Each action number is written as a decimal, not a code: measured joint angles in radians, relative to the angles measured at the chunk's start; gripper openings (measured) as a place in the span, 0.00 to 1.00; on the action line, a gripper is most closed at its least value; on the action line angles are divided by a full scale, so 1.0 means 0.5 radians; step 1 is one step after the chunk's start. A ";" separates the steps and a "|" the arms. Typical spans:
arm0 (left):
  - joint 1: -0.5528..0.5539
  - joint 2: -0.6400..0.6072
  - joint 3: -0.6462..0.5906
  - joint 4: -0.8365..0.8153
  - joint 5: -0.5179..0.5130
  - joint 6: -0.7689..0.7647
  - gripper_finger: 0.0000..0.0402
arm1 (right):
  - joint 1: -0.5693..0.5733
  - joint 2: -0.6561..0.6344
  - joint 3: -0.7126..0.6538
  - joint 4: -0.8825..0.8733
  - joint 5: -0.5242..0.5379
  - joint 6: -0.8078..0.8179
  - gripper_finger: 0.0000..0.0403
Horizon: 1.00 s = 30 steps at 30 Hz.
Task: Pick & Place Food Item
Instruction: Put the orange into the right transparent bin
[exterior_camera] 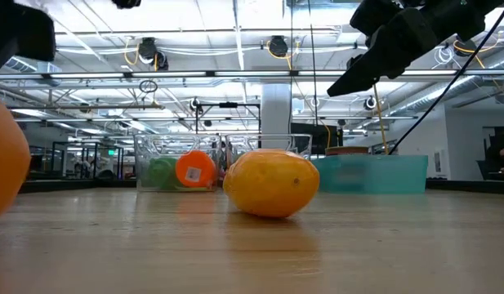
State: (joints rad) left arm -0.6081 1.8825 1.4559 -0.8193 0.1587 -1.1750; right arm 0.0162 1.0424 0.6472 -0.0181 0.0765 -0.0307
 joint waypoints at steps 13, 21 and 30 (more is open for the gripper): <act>-0.029 0.193 0.016 0.026 0.069 0.091 0.74 | 0.000 0.000 0.000 -0.001 -0.001 0.021 0.85; -0.029 0.198 0.015 0.028 -0.052 0.319 0.60 | 0.000 0.000 0.000 -0.001 0.000 0.018 0.85; -0.006 0.202 0.011 0.036 -0.249 0.424 0.34 | 0.000 0.000 0.000 -0.002 -0.001 0.016 0.85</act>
State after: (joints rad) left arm -0.6113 1.9835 1.4612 -0.8011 0.0342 -0.9632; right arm 0.0162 1.0424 0.6472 -0.0189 0.0761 -0.0227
